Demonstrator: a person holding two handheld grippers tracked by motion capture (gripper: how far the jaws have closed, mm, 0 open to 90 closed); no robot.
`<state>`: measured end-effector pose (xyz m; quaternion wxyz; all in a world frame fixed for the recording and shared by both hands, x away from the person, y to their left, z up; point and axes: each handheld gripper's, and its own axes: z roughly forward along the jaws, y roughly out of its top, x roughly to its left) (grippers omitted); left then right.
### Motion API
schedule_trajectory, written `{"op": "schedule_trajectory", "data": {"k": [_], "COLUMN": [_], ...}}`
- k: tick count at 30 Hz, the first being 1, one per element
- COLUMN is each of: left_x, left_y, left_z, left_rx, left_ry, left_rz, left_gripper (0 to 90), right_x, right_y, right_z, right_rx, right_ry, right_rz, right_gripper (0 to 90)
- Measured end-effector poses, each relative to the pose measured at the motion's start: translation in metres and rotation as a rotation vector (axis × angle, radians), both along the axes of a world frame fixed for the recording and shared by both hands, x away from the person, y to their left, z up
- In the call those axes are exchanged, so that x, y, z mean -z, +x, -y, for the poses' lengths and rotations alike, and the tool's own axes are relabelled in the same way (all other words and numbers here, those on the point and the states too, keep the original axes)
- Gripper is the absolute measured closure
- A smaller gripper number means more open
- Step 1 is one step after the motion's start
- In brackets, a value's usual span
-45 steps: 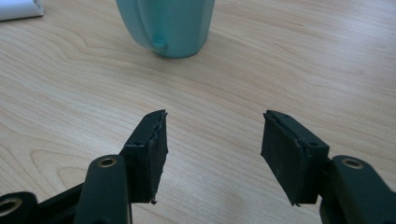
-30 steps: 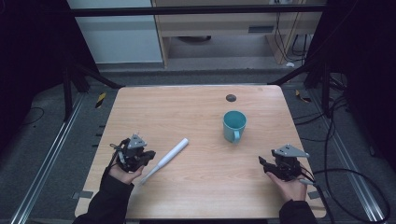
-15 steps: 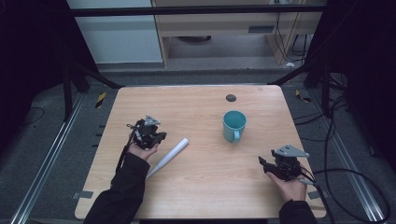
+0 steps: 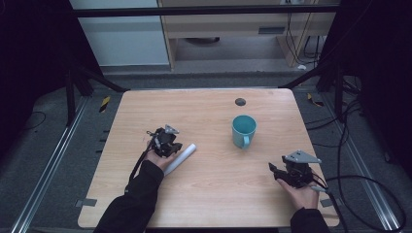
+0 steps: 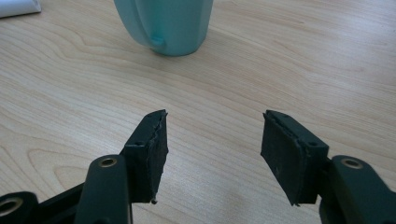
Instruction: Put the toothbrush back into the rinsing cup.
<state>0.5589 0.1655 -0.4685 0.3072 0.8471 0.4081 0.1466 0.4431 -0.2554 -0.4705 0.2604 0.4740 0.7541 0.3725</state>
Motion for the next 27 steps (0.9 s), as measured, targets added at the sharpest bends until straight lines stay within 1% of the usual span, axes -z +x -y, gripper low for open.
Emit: {"op": "schedule_trajectory", "data": {"k": [1,4,5,12,16,18,19,21,23,26,27], "left_x": [0.001,0.003,0.004,0.004,0.002,0.002,0.002,0.002,0.002,0.001,0.000], "left_y": [0.002,0.003,0.003,0.001,-0.003,-0.006,-0.006,-0.008,-0.013,-0.017,-0.021], "left_z": [0.003,0.007,0.011,0.014,0.019,0.024,0.024,0.027,0.033,0.036,0.040], "left_rx": [0.009,0.014,0.024,0.046,0.071,0.087,0.087,0.104,0.128,0.142,0.156], "left_ry": [0.009,0.007,0.014,0.021,0.018,0.021,0.021,0.033,0.041,0.038,0.037], "left_rz": [-0.010,-0.014,-0.016,-0.023,-0.023,-0.025,-0.025,-0.027,-0.034,-0.030,-0.030], "left_gripper": [90.0,90.0,90.0,90.0,90.0,90.0,90.0,90.0,90.0,90.0,90.0], "right_x": [0.000,0.000,0.000,0.000,0.000,0.000,0.000,0.000,0.000,-0.001,0.000], "right_y": [0.000,0.000,0.000,0.000,0.000,0.000,0.000,0.000,0.000,0.000,0.000], "right_z": [0.000,0.000,0.000,0.000,0.000,0.000,0.000,0.000,0.000,0.000,0.000], "right_rx": [0.001,-0.001,-0.001,-0.001,-0.002,-0.003,-0.004,-0.002,-0.002,-0.001,-0.004], "right_ry": [0.000,0.001,0.000,0.000,-0.001,-0.002,-0.002,-0.002,-0.002,-0.001,-0.003], "right_rz": [-0.001,0.000,0.001,0.000,-0.002,-0.002,-0.003,-0.003,-0.002,-0.002,-0.002], "right_gripper": [40.8,40.8,40.8,40.8,40.7,40.7,40.7,40.7,40.7,40.7,40.7]}}
